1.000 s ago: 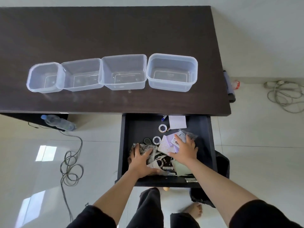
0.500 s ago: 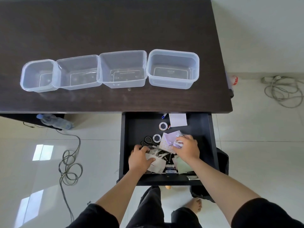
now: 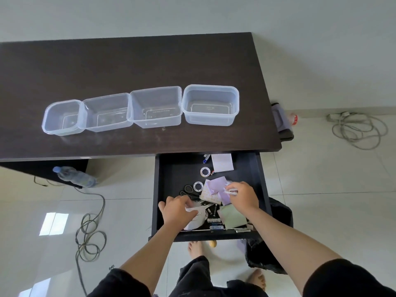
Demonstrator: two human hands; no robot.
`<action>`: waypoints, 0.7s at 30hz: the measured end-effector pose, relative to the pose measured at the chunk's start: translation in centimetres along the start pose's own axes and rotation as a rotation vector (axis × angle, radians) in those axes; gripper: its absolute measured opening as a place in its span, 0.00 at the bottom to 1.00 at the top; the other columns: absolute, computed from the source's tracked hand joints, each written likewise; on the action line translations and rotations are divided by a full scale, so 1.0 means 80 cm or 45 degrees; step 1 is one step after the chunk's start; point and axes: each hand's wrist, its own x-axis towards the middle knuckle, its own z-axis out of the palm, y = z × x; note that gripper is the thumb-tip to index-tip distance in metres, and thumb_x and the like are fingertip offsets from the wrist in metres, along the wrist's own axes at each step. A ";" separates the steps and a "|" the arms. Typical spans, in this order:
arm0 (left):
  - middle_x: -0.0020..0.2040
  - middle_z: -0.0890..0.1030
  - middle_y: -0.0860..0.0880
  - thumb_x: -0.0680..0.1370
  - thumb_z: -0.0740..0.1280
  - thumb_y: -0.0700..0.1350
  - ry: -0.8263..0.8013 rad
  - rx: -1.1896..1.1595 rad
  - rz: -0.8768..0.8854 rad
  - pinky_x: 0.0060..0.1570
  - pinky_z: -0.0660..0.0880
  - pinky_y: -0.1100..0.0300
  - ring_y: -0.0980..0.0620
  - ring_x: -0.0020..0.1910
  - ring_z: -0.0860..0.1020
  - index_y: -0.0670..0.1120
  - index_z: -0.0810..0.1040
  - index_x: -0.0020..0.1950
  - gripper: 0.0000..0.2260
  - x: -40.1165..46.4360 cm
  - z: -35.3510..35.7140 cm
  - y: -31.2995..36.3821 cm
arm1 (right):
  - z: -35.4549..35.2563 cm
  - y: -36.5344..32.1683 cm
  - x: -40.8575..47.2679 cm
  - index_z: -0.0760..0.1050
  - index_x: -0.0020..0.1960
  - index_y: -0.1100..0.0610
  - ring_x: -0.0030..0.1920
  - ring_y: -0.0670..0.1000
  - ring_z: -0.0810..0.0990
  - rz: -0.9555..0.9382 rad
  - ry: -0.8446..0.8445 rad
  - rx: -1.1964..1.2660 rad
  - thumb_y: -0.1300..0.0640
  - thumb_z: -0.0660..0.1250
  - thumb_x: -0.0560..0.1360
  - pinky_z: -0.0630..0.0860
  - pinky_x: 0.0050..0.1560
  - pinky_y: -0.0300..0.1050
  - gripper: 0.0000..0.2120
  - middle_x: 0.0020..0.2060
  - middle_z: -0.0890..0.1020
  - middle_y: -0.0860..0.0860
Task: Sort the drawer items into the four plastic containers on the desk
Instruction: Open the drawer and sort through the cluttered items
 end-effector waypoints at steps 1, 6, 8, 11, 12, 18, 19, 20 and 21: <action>0.44 0.78 0.59 0.68 0.70 0.57 0.027 -0.052 -0.021 0.54 0.58 0.53 0.55 0.53 0.70 0.56 0.75 0.41 0.08 -0.003 -0.004 0.003 | -0.004 0.001 -0.003 0.82 0.52 0.49 0.42 0.53 0.77 -0.005 0.003 0.008 0.64 0.65 0.72 0.71 0.36 0.42 0.14 0.49 0.78 0.53; 0.44 0.79 0.55 0.67 0.75 0.50 0.044 -0.448 -0.029 0.48 0.74 0.55 0.54 0.45 0.77 0.52 0.74 0.40 0.10 -0.019 -0.021 0.029 | -0.036 0.006 -0.023 0.81 0.53 0.51 0.44 0.55 0.77 -0.074 -0.020 0.091 0.63 0.66 0.72 0.72 0.40 0.42 0.13 0.49 0.78 0.54; 0.44 0.79 0.53 0.67 0.76 0.48 0.087 -0.580 -0.027 0.42 0.76 0.57 0.54 0.44 0.78 0.49 0.74 0.42 0.11 -0.030 -0.024 0.050 | -0.053 0.012 -0.031 0.81 0.55 0.52 0.46 0.55 0.78 -0.116 -0.013 0.138 0.62 0.66 0.72 0.74 0.42 0.43 0.14 0.51 0.78 0.55; 0.45 0.78 0.52 0.69 0.75 0.45 0.171 -0.650 0.006 0.39 0.74 0.61 0.54 0.43 0.76 0.49 0.74 0.43 0.11 -0.052 -0.019 0.094 | -0.087 0.027 -0.048 0.79 0.58 0.53 0.46 0.50 0.77 -0.153 0.000 0.236 0.60 0.68 0.72 0.74 0.44 0.41 0.14 0.53 0.79 0.54; 0.45 0.77 0.51 0.70 0.74 0.44 0.190 -0.650 0.021 0.39 0.73 0.61 0.53 0.43 0.75 0.49 0.74 0.44 0.10 -0.060 -0.015 0.112 | -0.100 0.034 -0.054 0.80 0.57 0.54 0.45 0.49 0.77 -0.168 0.008 0.280 0.59 0.70 0.72 0.73 0.43 0.38 0.14 0.53 0.80 0.53; 0.41 0.78 0.53 0.72 0.73 0.43 0.100 -0.737 0.122 0.45 0.69 0.63 0.55 0.43 0.76 0.49 0.76 0.39 0.07 -0.106 0.033 0.233 | -0.175 0.106 -0.097 0.76 0.62 0.55 0.52 0.44 0.75 -0.080 0.051 0.482 0.41 0.71 0.69 0.70 0.51 0.36 0.27 0.54 0.77 0.42; 0.42 0.80 0.53 0.72 0.73 0.42 0.075 -0.755 0.137 0.47 0.70 0.63 0.55 0.45 0.77 0.49 0.76 0.38 0.07 -0.113 0.046 0.252 | -0.185 0.124 -0.104 0.76 0.62 0.56 0.55 0.45 0.76 -0.053 0.054 0.507 0.39 0.68 0.70 0.70 0.54 0.37 0.27 0.57 0.77 0.44; 0.43 0.80 0.53 0.72 0.73 0.42 0.052 -0.761 0.145 0.47 0.70 0.62 0.55 0.46 0.78 0.49 0.76 0.38 0.07 -0.120 0.058 0.269 | -0.194 0.142 -0.110 0.76 0.61 0.56 0.58 0.47 0.77 -0.026 0.065 0.522 0.40 0.65 0.73 0.71 0.56 0.39 0.25 0.59 0.78 0.45; 0.43 0.81 0.52 0.72 0.73 0.42 0.037 -0.754 0.151 0.47 0.71 0.62 0.54 0.47 0.79 0.48 0.77 0.38 0.07 -0.127 0.070 0.285 | -0.204 0.160 -0.117 0.77 0.59 0.58 0.59 0.50 0.77 -0.006 0.087 0.531 0.44 0.62 0.76 0.72 0.57 0.42 0.21 0.59 0.79 0.48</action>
